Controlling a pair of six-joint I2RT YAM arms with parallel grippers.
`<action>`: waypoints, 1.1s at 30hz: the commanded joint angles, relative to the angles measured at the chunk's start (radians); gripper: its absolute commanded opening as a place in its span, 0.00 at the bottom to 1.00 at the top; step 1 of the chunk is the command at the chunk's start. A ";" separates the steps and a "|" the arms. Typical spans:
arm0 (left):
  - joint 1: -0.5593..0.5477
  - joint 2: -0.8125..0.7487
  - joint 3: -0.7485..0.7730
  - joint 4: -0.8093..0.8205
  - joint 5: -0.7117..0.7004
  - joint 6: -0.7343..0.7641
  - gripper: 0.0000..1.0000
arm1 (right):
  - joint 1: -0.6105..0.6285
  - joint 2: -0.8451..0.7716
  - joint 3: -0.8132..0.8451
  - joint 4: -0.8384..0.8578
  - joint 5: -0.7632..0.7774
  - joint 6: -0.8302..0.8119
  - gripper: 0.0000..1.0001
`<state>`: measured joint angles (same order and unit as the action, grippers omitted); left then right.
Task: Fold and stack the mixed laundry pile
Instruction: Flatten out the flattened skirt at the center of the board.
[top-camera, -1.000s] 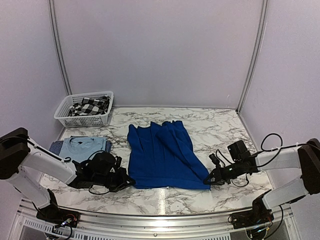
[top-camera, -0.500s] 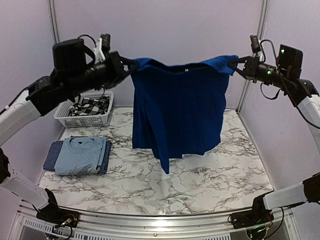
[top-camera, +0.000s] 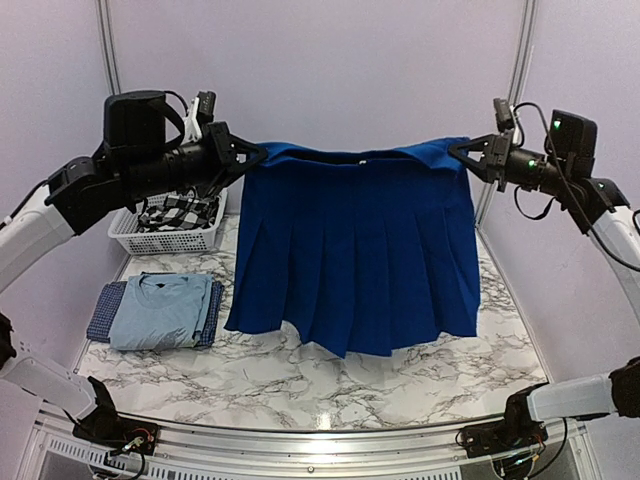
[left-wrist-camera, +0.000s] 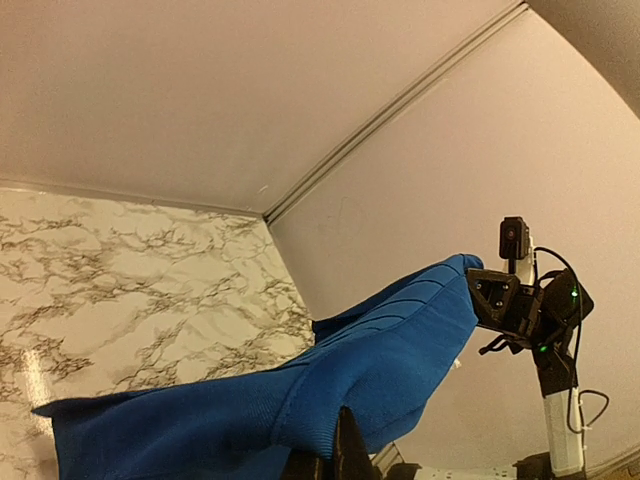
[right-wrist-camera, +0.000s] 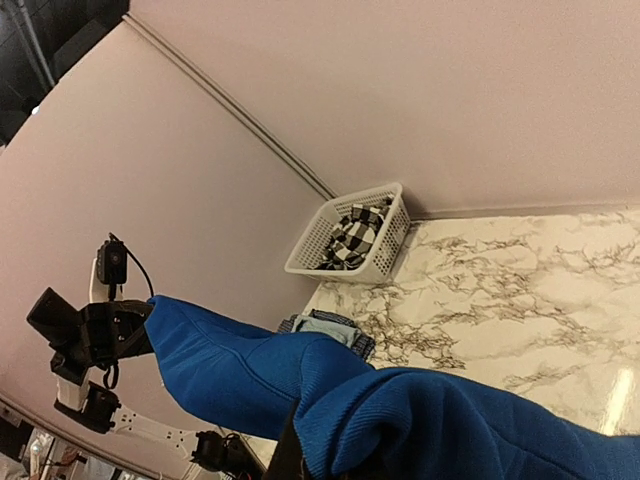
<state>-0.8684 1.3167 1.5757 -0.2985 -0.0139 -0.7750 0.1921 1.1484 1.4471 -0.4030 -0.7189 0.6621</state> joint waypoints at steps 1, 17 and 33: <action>0.146 0.066 -0.024 0.047 0.084 -0.071 0.00 | -0.008 0.079 -0.030 0.127 0.063 0.027 0.00; 0.480 0.599 0.571 0.159 0.499 0.036 0.00 | -0.055 0.709 0.619 0.177 -0.088 -0.003 0.00; 0.195 -0.167 -0.837 0.184 0.246 0.122 0.99 | -0.077 0.081 -0.547 -0.164 0.289 -0.262 0.96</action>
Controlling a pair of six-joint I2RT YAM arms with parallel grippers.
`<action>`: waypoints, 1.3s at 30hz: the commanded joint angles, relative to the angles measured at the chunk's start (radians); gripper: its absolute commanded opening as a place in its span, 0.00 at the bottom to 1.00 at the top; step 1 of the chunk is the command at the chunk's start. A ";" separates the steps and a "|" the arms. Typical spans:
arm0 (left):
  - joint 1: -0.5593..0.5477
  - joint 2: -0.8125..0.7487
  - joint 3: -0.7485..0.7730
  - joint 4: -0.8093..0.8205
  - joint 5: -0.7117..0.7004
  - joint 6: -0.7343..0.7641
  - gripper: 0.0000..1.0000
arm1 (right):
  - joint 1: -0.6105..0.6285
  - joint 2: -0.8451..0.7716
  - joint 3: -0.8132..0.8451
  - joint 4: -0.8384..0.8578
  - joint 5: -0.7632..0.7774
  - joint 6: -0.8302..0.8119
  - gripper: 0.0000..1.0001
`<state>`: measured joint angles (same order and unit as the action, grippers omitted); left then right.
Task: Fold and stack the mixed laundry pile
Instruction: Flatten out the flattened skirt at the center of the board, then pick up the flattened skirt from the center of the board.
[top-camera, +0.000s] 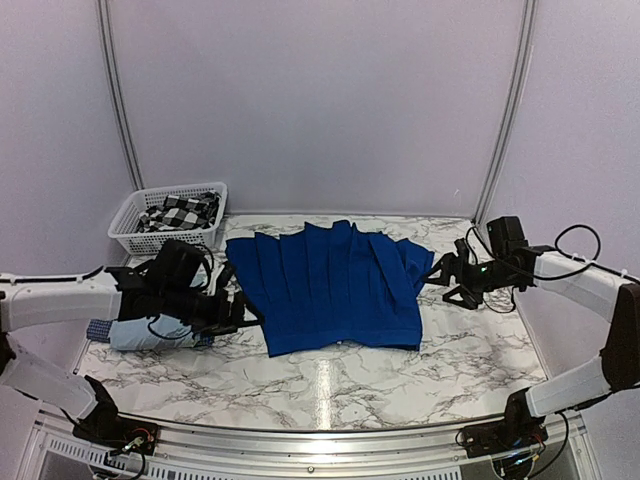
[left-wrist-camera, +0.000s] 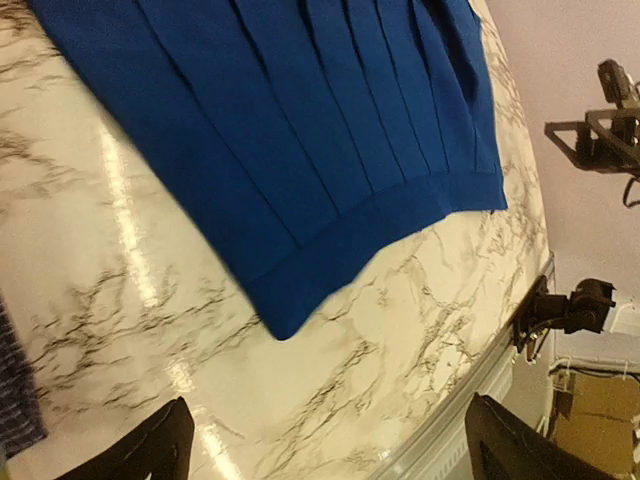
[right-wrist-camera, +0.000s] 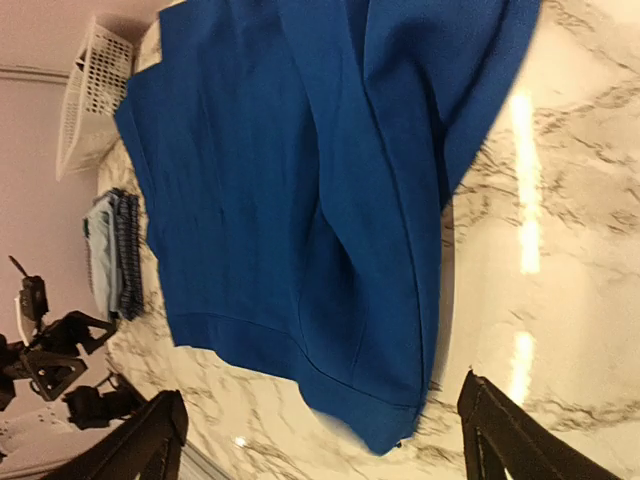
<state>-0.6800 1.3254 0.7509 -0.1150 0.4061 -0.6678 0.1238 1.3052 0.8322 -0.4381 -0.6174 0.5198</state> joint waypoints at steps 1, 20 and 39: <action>0.008 -0.179 0.011 -0.034 -0.220 0.039 0.99 | -0.009 -0.063 0.090 -0.152 0.209 -0.151 0.97; 0.007 0.737 0.839 -0.337 -0.433 0.433 0.72 | 0.232 0.431 0.202 0.127 0.135 -0.060 0.37; -0.206 0.272 0.259 -0.306 -0.468 0.002 0.76 | 0.049 -0.108 -0.096 -0.137 0.109 -0.110 0.58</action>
<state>-0.9150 1.7988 1.1278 -0.4374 -0.0292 -0.4023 0.2379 1.2652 0.7433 -0.4419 -0.5369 0.4572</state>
